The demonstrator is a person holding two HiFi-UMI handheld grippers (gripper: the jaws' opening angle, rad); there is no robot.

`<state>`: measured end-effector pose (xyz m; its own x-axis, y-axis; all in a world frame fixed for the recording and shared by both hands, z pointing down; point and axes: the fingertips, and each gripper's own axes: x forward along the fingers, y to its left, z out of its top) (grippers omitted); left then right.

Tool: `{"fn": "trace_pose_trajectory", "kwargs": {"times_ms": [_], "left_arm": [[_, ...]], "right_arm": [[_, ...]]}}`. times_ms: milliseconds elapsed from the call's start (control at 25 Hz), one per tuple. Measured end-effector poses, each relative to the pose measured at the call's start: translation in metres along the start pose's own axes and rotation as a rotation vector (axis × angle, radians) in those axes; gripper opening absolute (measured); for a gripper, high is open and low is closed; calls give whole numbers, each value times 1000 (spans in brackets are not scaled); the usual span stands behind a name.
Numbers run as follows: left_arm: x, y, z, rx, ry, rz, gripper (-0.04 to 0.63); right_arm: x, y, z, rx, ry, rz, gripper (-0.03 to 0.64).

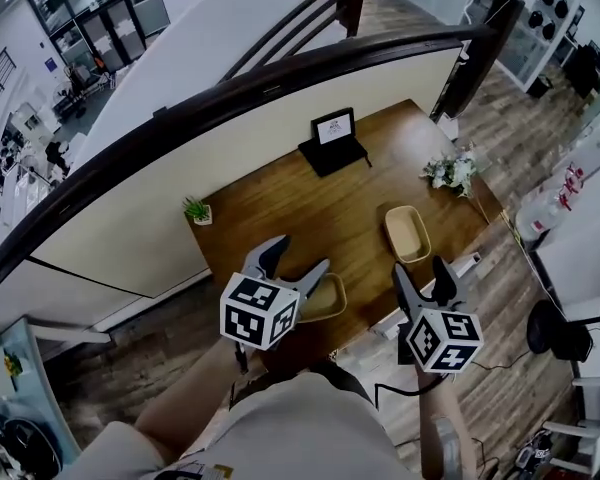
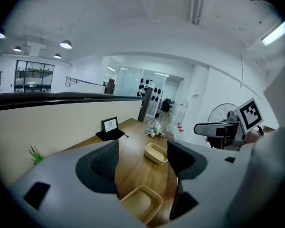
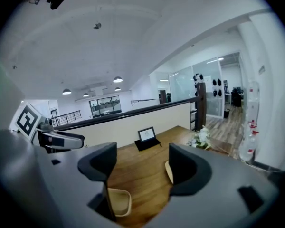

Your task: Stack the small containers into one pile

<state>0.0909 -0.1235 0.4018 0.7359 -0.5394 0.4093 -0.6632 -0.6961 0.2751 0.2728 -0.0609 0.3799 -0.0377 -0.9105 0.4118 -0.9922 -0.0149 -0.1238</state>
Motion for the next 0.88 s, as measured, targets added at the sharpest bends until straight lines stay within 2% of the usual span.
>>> {"fn": "trace_pose_trajectory", "kwargs": {"times_ms": [160,440,560,880], "left_arm": [[12,-10,-1,-9,20,-19,308],[55,-27,5,-26,71,-49,308],[82,-37,8,-49,87,-71,308],[167,-56,-4,-153,178,-103,290]], "right_arm": [[1,-14,3,-7,4,-26,351],[26,-72,7,-70,72,-73,338],[47,-98,7,-81,96,-94,296],[109,-159,-28,-75,255,-106,288]]}}
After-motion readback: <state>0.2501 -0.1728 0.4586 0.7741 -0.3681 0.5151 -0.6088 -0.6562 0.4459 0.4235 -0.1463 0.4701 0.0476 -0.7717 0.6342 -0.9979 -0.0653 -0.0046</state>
